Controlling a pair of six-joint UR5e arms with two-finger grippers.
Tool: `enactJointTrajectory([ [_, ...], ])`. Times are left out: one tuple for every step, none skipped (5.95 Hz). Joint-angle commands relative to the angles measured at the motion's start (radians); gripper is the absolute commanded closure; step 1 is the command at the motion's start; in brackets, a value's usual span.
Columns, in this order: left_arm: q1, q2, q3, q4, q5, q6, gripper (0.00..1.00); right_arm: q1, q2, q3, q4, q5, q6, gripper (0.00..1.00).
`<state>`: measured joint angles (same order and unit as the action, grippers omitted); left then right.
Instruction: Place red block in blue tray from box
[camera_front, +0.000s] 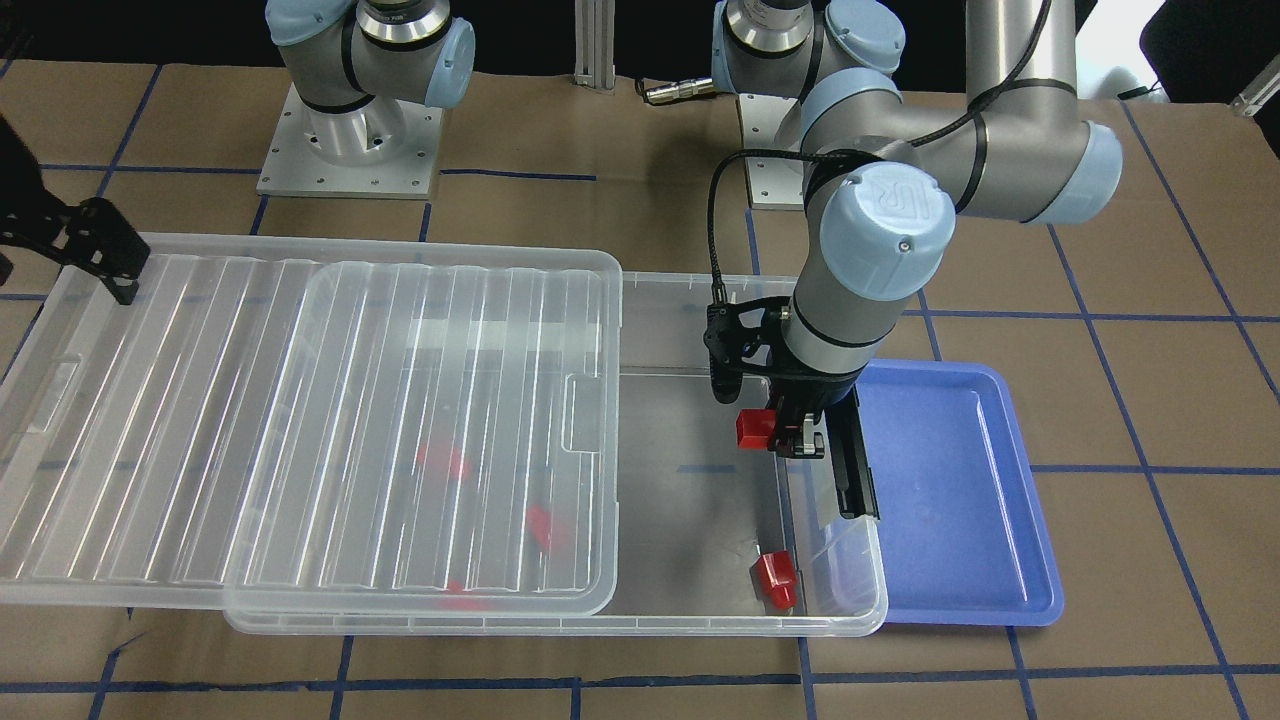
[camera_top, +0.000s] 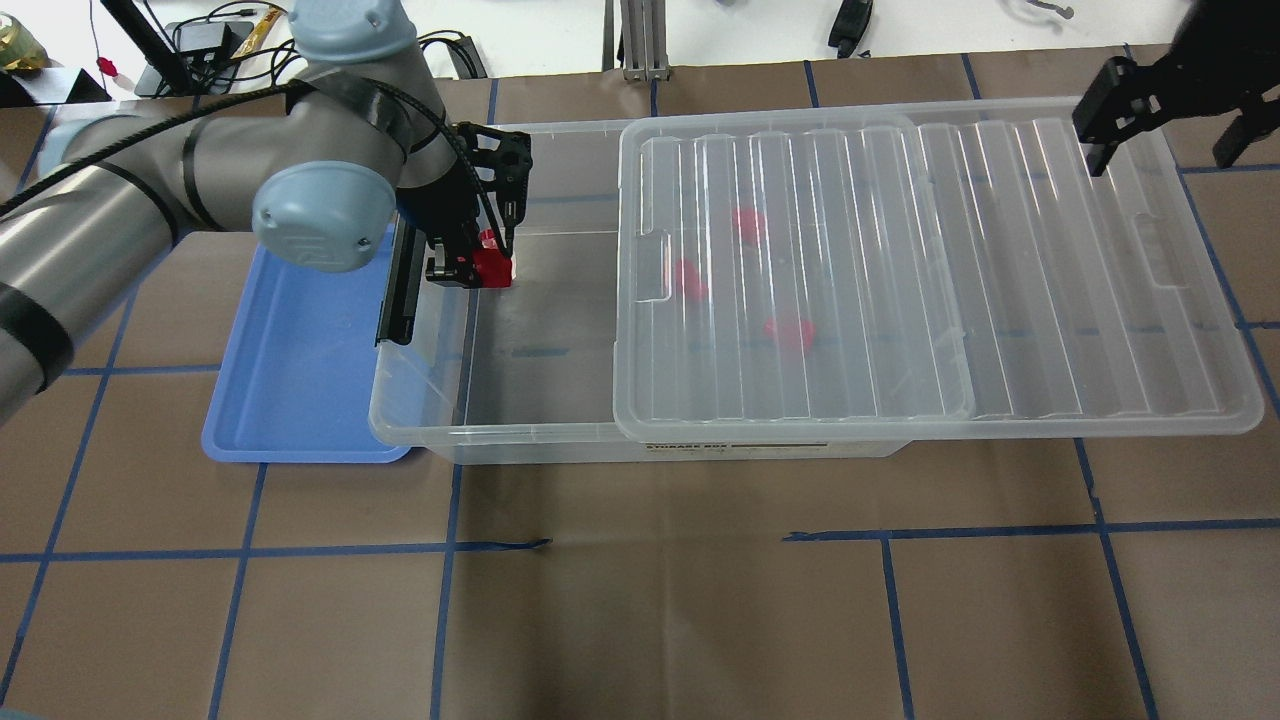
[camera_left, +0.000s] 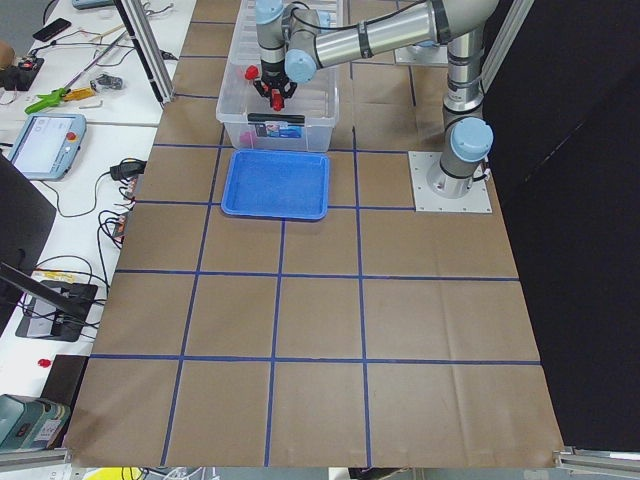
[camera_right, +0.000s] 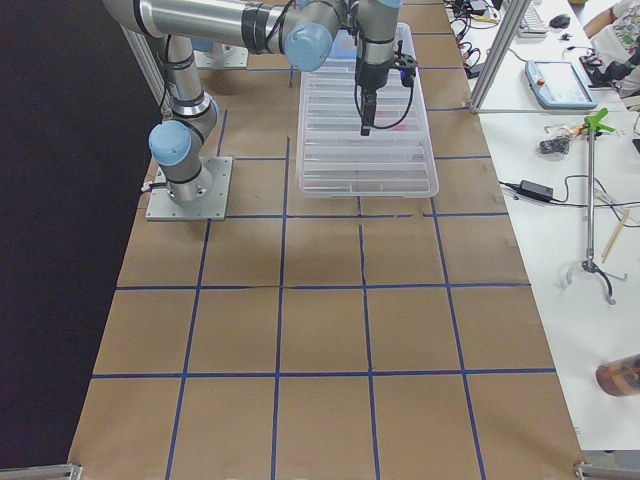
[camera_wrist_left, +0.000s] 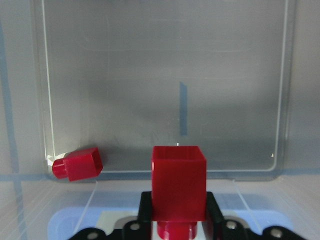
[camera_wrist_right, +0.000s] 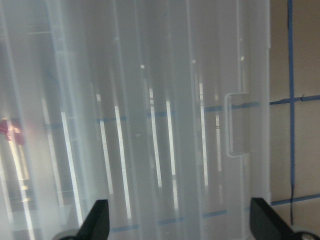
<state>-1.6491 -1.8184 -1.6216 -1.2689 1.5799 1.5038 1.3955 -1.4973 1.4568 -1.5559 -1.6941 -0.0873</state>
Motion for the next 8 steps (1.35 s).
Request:
enactJointTrajectory([
  [0.116,0.083,0.025,-0.086,0.003,0.045,0.94,0.159,-0.001,-0.023,0.020,0.065,0.194,0.00],
  [0.228,0.083,0.008,-0.073,0.003,0.220,0.94,0.190,-0.003,-0.023,0.020,0.085,0.216,0.00],
  [0.303,0.064,0.000,-0.067,0.005,0.280,0.98,0.195,-0.003,-0.023,0.020,0.094,0.215,0.00],
  [0.352,0.038,-0.003,-0.044,0.005,0.373,0.99,0.195,0.002,-0.026,0.020,0.121,0.212,0.00],
  [0.364,-0.011,-0.020,0.001,0.005,0.398,0.99,0.175,0.008,-0.029,0.019,0.110,0.190,0.00],
  [0.383,-0.063,-0.073,0.107,0.005,0.418,0.99,0.143,0.012,-0.041,0.007,0.099,0.101,0.00],
  [0.411,-0.100,-0.151,0.190,0.003,0.420,0.98,0.060,0.017,-0.039,-0.001,0.073,-0.022,0.00],
  [0.414,-0.125,-0.229,0.291,0.002,0.420,0.97,-0.054,0.026,-0.036,-0.003,0.051,-0.125,0.00],
])
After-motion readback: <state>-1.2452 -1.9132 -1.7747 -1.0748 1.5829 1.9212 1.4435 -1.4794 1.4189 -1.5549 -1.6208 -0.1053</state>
